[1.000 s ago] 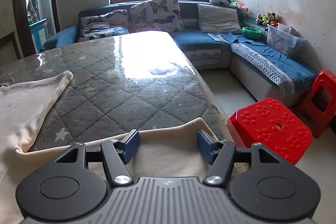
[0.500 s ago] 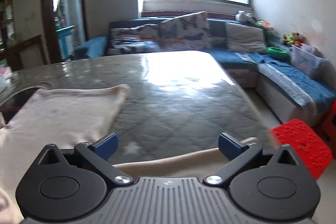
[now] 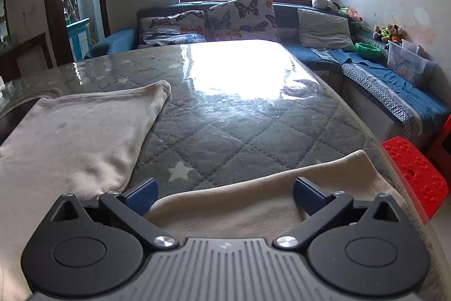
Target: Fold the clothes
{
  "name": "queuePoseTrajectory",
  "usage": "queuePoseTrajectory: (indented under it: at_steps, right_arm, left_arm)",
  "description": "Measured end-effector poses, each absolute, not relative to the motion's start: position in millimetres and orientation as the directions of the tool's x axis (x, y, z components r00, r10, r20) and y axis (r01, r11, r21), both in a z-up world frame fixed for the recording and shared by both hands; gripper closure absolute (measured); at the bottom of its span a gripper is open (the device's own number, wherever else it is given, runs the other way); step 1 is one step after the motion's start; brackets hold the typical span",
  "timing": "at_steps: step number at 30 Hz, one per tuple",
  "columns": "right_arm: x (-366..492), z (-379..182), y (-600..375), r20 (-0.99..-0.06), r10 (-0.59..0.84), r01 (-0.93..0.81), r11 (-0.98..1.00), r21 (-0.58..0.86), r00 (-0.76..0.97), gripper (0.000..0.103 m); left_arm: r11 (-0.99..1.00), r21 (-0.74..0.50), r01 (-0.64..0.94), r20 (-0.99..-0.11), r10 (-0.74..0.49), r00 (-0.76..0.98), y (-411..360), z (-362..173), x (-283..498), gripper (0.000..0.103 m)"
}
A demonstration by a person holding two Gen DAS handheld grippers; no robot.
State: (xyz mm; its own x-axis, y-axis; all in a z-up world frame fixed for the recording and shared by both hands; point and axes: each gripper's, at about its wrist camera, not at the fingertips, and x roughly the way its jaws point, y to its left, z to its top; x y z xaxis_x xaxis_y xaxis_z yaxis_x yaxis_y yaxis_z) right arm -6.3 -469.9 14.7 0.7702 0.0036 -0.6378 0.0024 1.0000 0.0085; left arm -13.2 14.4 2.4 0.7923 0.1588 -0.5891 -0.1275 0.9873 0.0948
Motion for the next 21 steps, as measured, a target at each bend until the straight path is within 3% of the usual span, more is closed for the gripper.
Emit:
queuePoseTrajectory:
  at_steps: [2, 10, 21]
  right_arm:
    - [-6, 14, -469, -0.64, -0.003, 0.001, 1.0, -0.004, 0.769, 0.0]
    - [-6, 13, -468, -0.639, -0.002, -0.001, 1.0, -0.004, 0.769, 0.0]
    - [-6, 13, -468, -0.639, -0.001, 0.0, 1.0, -0.002, 0.769, 0.0]
  left_arm:
    - [0.969, 0.152, -0.197, -0.578, 0.249, 0.778, 18, -2, -11, 0.015]
    - [0.91, 0.111, -0.399, -0.597, 0.382, 0.706, 60, 0, -2, 0.014]
    - [0.835, 0.002, -0.55, -0.627, 0.429, 0.65, 105, 3, -9, 0.011]
